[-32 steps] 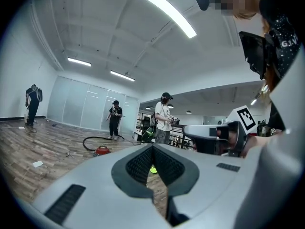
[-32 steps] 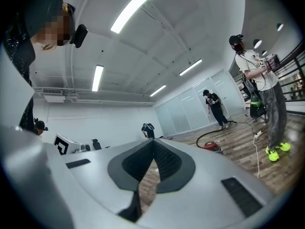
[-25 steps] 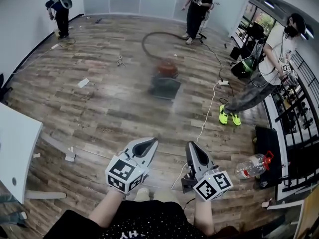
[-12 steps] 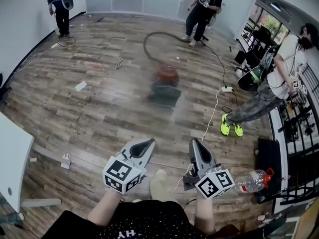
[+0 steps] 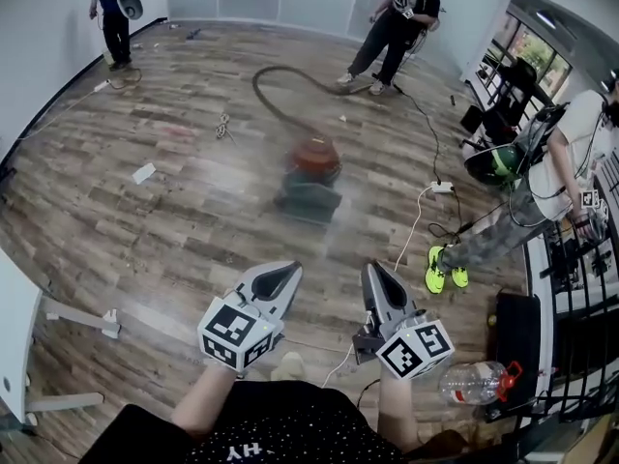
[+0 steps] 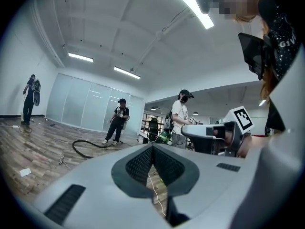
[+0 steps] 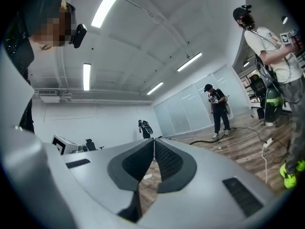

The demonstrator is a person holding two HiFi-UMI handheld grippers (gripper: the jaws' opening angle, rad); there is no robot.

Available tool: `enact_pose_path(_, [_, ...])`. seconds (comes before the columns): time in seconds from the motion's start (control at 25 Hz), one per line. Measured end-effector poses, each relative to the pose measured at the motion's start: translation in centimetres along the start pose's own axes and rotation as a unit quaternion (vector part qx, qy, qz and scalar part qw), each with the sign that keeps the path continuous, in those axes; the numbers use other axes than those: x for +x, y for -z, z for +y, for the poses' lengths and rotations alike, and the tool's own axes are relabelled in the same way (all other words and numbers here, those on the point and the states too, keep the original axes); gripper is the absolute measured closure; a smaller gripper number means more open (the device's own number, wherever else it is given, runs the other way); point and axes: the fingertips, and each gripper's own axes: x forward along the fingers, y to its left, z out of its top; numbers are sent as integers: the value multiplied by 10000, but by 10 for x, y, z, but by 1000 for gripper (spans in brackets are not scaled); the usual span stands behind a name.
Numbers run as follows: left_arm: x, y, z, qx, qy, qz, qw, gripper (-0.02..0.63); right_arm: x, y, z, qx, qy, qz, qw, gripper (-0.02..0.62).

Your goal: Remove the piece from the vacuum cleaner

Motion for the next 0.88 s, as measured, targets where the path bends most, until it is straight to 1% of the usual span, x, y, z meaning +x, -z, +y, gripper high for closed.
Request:
enact_pose_path(0.32, [57, 4, 36, -64, -193, 139, 9997, 598, 40, 3, -58, 197, -33, 120, 9997, 585])
enact_pose_path(0.48, [89, 3, 62, -157, -204, 184, 9995, 598, 69, 4, -85, 278, 0, 210, 9994, 586])
enact_pose_path(0.68, [147, -4, 105, -238, -66, 147, 9996, 598, 114, -4, -132, 268, 199, 207, 9992, 586])
enact_pose_path(0.8, [184, -17, 136, -206, 47, 133, 9997, 598, 149, -16, -162, 248, 329, 188, 9990, 586])
enact_pose_path(0.88, [207, -29, 162, -185, 52, 116, 9997, 598, 177, -26, -180, 235, 378, 172, 9989, 586])
